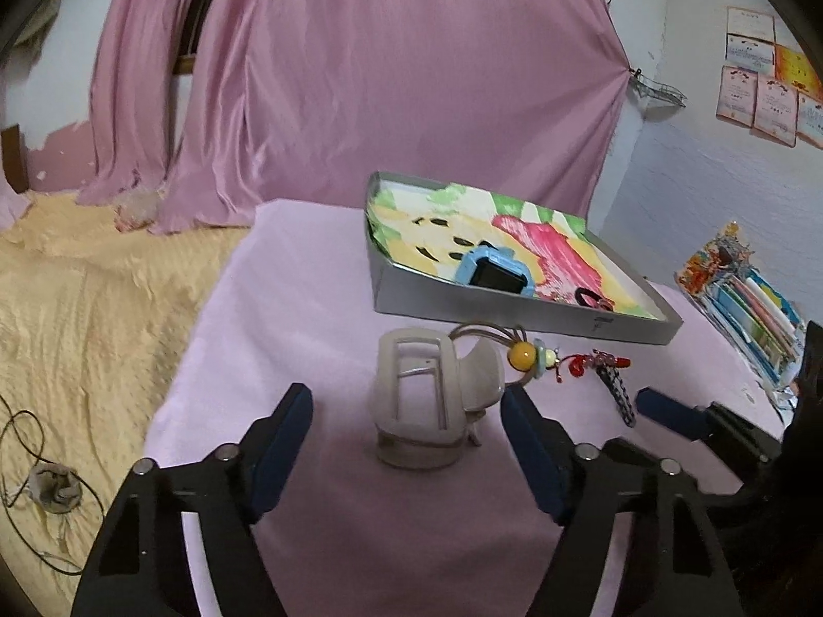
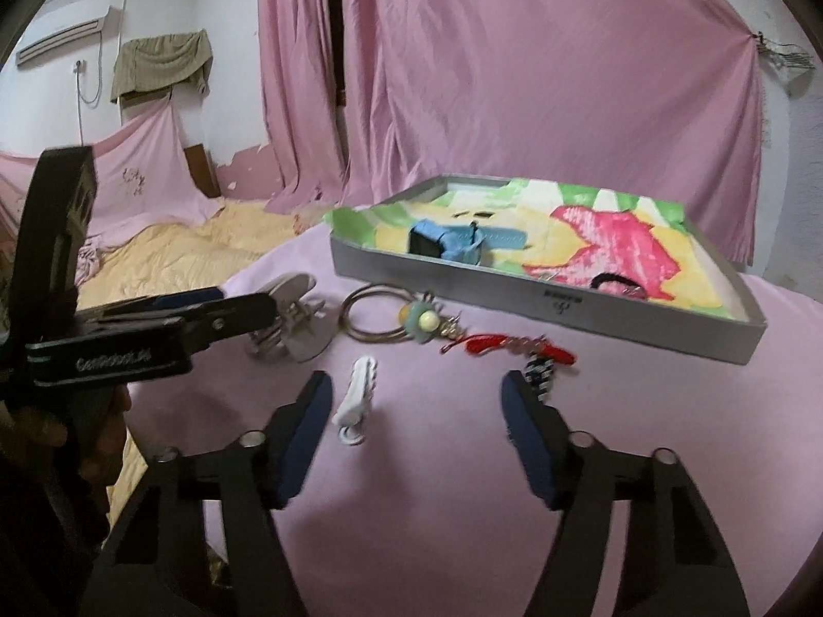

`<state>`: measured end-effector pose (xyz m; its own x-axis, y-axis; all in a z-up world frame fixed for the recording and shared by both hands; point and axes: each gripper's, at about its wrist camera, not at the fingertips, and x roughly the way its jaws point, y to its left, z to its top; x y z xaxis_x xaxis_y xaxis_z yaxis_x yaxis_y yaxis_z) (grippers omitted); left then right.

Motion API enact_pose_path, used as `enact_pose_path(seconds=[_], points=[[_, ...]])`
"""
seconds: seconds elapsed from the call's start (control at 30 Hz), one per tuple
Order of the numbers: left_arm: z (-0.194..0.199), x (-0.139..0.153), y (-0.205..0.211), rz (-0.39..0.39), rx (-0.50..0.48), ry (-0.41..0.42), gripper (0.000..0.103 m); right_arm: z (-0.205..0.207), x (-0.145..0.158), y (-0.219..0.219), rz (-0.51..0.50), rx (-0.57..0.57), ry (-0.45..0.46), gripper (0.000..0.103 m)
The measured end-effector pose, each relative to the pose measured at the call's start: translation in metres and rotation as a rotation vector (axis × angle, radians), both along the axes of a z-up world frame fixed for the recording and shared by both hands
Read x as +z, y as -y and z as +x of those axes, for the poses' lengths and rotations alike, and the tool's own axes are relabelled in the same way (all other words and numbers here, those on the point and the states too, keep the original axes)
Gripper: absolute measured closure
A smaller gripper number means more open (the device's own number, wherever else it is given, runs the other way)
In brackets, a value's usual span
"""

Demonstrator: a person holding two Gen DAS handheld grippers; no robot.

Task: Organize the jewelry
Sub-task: 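Grasp the beige claw clip with the left tool while the right tool grasps the white hair clip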

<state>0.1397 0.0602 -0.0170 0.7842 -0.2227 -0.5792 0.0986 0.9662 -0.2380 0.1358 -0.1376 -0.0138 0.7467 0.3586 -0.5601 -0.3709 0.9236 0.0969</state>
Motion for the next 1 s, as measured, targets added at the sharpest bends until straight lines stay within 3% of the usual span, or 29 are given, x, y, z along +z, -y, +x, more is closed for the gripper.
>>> enact_pose_path(seconds=[0.23, 0.53, 0.63, 0.83, 1.0], points=[[0.013, -0.003, 0.005, -0.002, -0.026, -0.049, 0.039, 0.003, -0.006, -0.014, -0.013, 0.045, -0.041, 0.063], [0.022, -0.003, 0.011, 0.016, -0.057, -0.099, 0.058, 0.007, -0.01, -0.024, -0.037, 0.068, -0.078, 0.075], [0.022, -0.003, 0.011, 0.011, -0.053, -0.108, 0.058, 0.008, -0.009, -0.023, -0.038, 0.07, -0.084, 0.09], [0.017, 0.0, 0.011, -0.006, -0.042, -0.084, 0.058, 0.007, -0.007, -0.017, -0.014, 0.079, -0.074, 0.09], [0.012, 0.015, 0.019, -0.024, -0.04, -0.015, 0.058, 0.004, 0.006, -0.004, 0.008, 0.067, -0.016, 0.09]])
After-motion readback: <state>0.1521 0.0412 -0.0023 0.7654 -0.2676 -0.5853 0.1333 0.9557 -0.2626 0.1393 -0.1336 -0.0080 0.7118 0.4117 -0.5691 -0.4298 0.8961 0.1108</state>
